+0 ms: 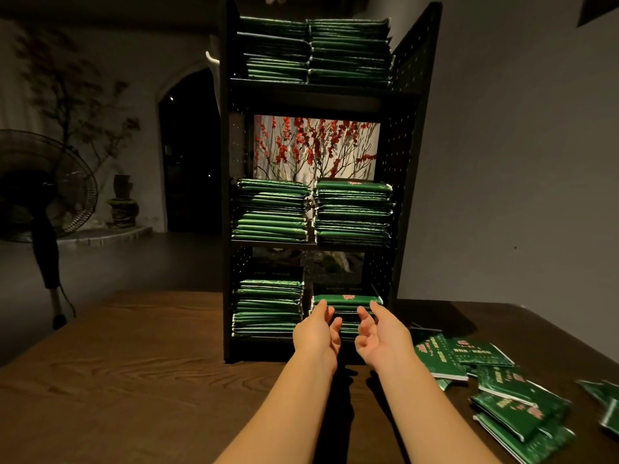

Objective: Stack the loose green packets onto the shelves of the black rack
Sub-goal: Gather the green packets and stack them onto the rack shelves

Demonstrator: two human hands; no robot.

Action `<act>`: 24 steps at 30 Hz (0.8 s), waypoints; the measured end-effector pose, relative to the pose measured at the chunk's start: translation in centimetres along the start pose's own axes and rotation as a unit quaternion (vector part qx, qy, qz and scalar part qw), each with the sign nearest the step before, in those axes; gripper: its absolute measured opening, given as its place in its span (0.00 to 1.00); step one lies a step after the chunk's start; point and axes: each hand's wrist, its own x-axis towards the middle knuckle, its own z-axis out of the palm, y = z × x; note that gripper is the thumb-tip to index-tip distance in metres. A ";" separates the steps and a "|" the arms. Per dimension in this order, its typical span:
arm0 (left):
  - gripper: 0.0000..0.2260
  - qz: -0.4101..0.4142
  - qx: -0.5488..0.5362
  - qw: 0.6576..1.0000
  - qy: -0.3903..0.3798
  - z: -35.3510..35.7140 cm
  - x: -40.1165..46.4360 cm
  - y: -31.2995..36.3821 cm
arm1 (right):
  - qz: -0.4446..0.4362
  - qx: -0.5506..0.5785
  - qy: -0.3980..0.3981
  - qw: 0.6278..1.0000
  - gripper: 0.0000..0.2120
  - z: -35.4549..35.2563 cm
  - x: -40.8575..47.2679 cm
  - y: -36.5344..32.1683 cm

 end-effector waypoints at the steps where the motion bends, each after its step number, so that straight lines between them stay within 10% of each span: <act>1: 0.08 -0.001 -0.002 1.000 0.000 0.0 0.0 0.0 | -0.002 0.000 0.001 1.000 0.12 0.0 -0.1 0.0; 8: 0.06 0.058 0.102 0.993 -0.011 -0.8 -1.3 -0.9 | -0.022 -0.061 -0.018 0.998 0.05 -0.8 -1.8 -0.4; 13: 0.05 0.196 0.306 0.924 -0.114 -0.3 -2.5 -4.7 | -0.132 -0.238 0.008 0.962 0.04 -3.6 -3.0 -0.9; 24: 0.03 0.330 0.545 0.733 -0.238 5.2 -3.8 -13.2 | -0.330 -0.573 0.070 0.747 0.08 -15.6 -3.6 -8.1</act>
